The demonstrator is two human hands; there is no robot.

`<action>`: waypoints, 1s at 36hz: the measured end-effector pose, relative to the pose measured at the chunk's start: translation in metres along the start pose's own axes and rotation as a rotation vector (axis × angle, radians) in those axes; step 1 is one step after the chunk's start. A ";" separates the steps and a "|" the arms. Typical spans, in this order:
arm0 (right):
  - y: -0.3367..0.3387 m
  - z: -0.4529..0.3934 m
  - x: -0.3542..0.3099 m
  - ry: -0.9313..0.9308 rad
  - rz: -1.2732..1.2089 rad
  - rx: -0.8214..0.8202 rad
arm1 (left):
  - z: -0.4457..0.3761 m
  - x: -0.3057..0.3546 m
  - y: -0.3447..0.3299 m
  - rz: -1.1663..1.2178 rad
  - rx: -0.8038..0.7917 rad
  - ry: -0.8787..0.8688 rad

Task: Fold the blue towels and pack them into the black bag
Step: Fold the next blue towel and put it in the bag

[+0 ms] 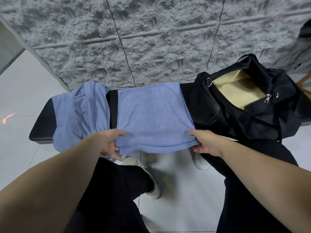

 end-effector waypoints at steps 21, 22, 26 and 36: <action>-0.009 0.033 -0.035 0.257 0.009 -0.043 | 0.054 0.019 0.010 0.206 0.122 -0.592; -0.008 0.034 -0.037 0.253 -0.010 -0.051 | 0.054 0.020 0.009 0.208 0.100 -0.594; -0.006 0.033 -0.047 0.278 -0.041 -0.139 | 0.053 0.016 0.006 0.208 0.032 -0.554; 0.007 0.031 -0.057 0.287 -0.123 -0.101 | 0.064 0.024 0.020 0.088 0.252 -0.708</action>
Point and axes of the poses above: each hand's wrist, its own z-axis away from the middle knuckle, its own y-axis out of the back of the hand, x = y × z, the point moved 8 cm from there along -z, towards the middle knuckle, and after that the axes turned 15 degrees about y, right-handed, at the moved point
